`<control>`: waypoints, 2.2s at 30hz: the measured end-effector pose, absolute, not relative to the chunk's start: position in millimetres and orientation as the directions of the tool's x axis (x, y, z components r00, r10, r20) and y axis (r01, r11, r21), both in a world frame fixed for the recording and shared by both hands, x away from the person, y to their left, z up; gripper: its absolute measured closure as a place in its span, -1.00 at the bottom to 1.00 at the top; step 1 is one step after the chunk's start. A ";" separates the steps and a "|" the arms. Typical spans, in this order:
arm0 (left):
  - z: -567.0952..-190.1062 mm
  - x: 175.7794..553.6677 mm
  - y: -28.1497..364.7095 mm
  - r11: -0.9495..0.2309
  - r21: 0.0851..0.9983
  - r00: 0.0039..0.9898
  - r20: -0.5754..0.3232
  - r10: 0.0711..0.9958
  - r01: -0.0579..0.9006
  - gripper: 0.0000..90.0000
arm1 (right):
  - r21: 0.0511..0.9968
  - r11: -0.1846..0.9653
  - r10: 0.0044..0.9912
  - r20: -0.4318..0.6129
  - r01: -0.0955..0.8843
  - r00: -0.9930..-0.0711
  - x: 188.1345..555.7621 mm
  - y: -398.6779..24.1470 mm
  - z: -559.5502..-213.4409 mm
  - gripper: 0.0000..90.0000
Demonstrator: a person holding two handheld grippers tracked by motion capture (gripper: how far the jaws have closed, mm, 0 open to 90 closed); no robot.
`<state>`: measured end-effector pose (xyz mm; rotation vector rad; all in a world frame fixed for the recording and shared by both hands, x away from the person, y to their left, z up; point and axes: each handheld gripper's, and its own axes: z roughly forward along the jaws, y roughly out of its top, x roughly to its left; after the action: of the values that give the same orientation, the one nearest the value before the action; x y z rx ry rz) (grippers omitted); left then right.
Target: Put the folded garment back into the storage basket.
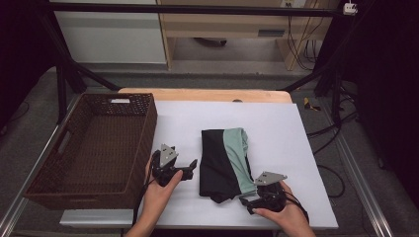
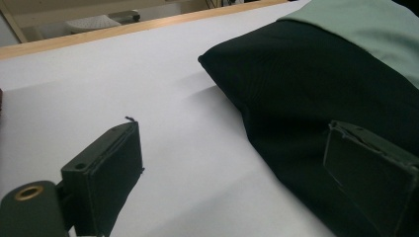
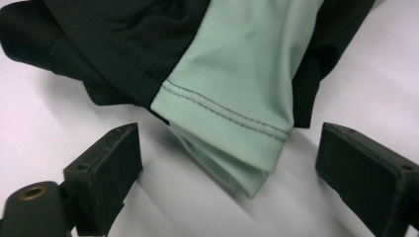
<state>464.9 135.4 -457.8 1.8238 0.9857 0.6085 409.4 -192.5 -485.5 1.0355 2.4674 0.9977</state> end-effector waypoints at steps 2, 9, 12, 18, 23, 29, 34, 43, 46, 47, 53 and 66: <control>-458.1 465.3 135.0 -0.233 0.901 0.552 -0.009 0.834 0.365 -0.83 | 0.699 0.502 0.712 0.001 0.509 -0.703 410.6 -190.1 -485.7 -0.69; -459.7 465.2 134.0 -0.238 0.899 0.555 -0.007 0.832 0.368 -0.83 | 0.717 0.507 0.695 -0.012 0.479 -0.719 414.9 -185.7 -483.2 -0.12; -460.4 464.9 133.2 -0.242 0.897 0.557 -0.006 0.830 0.370 -0.83 | 0.720 0.510 0.689 -0.013 0.472 -0.725 414.6 -183.0 -482.2 0.13; -461.2 464.6 132.1 -0.248 0.894 0.560 -0.004 0.828 0.372 -0.83 | 0.731 0.508 0.684 -0.020 0.457 -0.729 411.9 -177.0 -482.7 0.65; -462.2 463.9 130.7 -0.250 0.893 0.564 -0.005 0.826 0.375 -0.83 | 0.731 0.519 0.674 -0.033 0.442 -0.738 410.8 -175.3 -482.2 0.79; -462.6 463.2 130.2 -0.252 0.892 0.567 -0.006 0.824 0.375 -0.83 | 0.743 0.486 0.693 -0.007 0.460 -0.721 404.9 -187.7 -476.6 0.81; -464.3 463.1 129.1 -0.258 0.888 0.571 -0.007 0.821 0.381 -0.82 | 0.741 0.460 0.727 0.003 0.489 -0.687 405.8 -196.3 -477.7 0.81; -463.9 463.1 129.7 -0.255 0.889 0.570 -0.008 0.821 0.380 -0.82 | 0.782 0.414 0.737 0.013 0.466 -0.676 403.2 -196.9 -470.0 0.81; -463.6 463.2 130.2 -0.254 0.889 0.570 -0.009 0.821 0.381 -0.82 | 0.782 0.414 0.734 0.016 0.466 -0.679 403.1 -197.6 -470.1 0.82; -463.6 463.4 130.4 -0.252 0.889 0.570 -0.012 0.822 0.382 -0.82 | 0.782 0.411 0.734 0.022 0.469 -0.679 402.7 -198.0 -470.2 0.82; -461.8 463.6 131.8 -0.248 0.891 0.570 -0.015 0.822 0.380 -0.82 | 0.796 0.383 0.750 0.028 0.468 -0.661 400.6 -203.3 -466.4 0.82; -463.1 463.3 129.6 -0.258 0.886 0.577 -0.012 0.817 0.384 -0.82 | 0.822 0.342 0.765 0.038 0.455 -0.643 401.2 -204.6 -462.8 0.82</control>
<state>463.3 129.6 -463.1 1.8633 0.9737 0.5744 401.2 -204.6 -462.8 1.0786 2.2561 1.2089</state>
